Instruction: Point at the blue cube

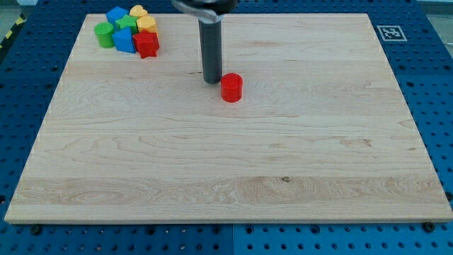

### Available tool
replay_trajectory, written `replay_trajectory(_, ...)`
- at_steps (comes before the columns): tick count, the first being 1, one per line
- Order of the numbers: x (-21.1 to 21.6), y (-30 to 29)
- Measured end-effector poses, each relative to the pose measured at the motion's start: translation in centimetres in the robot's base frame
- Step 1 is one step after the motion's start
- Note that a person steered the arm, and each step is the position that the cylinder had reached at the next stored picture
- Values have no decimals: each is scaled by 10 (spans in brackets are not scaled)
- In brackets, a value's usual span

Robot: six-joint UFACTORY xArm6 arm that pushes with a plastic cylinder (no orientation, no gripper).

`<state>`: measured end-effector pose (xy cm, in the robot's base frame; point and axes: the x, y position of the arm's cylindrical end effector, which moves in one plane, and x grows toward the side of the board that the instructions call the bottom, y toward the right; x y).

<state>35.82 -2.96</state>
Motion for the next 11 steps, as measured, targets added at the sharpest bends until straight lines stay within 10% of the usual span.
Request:
replay_trajectory(3, -105, -100)
replay_trajectory(6, -165, -34)
replay_trajectory(8, -164, -50)
replay_trajectory(11, -49, -69)
